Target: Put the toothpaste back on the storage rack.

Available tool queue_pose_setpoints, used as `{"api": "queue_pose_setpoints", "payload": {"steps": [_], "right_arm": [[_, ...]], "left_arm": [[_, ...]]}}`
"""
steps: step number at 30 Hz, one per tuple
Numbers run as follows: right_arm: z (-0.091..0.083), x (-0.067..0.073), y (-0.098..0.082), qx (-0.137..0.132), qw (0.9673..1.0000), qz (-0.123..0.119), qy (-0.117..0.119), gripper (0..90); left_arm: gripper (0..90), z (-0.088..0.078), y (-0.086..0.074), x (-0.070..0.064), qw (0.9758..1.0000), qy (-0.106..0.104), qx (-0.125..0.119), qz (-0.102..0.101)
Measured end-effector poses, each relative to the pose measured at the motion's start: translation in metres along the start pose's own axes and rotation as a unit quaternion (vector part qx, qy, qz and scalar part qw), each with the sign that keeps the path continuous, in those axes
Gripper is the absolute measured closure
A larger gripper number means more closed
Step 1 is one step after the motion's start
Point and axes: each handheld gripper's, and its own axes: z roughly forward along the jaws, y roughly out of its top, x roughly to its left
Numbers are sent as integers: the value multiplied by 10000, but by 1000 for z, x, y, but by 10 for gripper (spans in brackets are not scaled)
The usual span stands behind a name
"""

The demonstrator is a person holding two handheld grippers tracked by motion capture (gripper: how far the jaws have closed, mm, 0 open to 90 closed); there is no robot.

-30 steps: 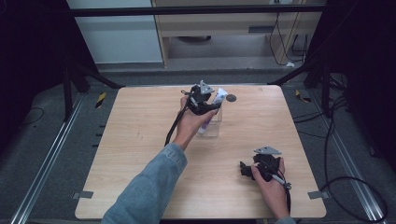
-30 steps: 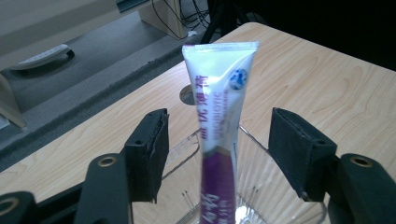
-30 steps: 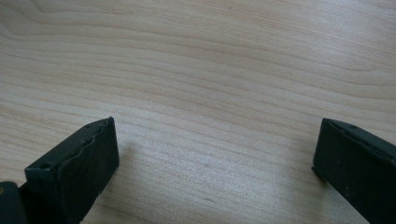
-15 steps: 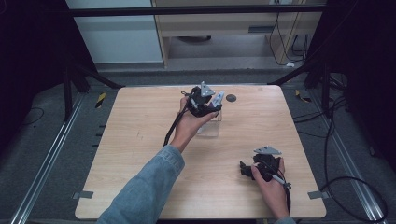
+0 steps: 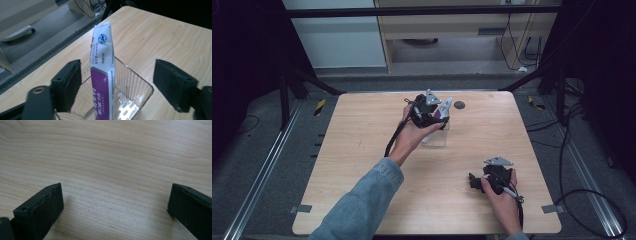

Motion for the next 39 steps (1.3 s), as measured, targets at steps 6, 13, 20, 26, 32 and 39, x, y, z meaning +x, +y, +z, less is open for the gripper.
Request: {"api": "queue_pose_setpoints", "payload": {"steps": [6,13,20,26,32,39], "right_arm": [[0,0,0,1,10000,1,0,3],[0,0,0,-6,10000,2,2,3],[0,0,0,-2,10000,8,3,3],[0,0,0,0,10000,11,3,3],[0,0,0,0,10000,10,4,3],[0,0,0,4,10000,2,-2,3]], "left_arm": [[108,-7,0,-6,9997,-121,161,131],[82,-17,2,-11,9993,-237,207,199],[70,-28,-4,-10,9992,-195,287,220],[65,-41,-11,-8,9988,-148,342,316],[63,-56,-22,-5,9988,-106,364,325],[58,-72,-32,1,9986,-18,416,335]]}}
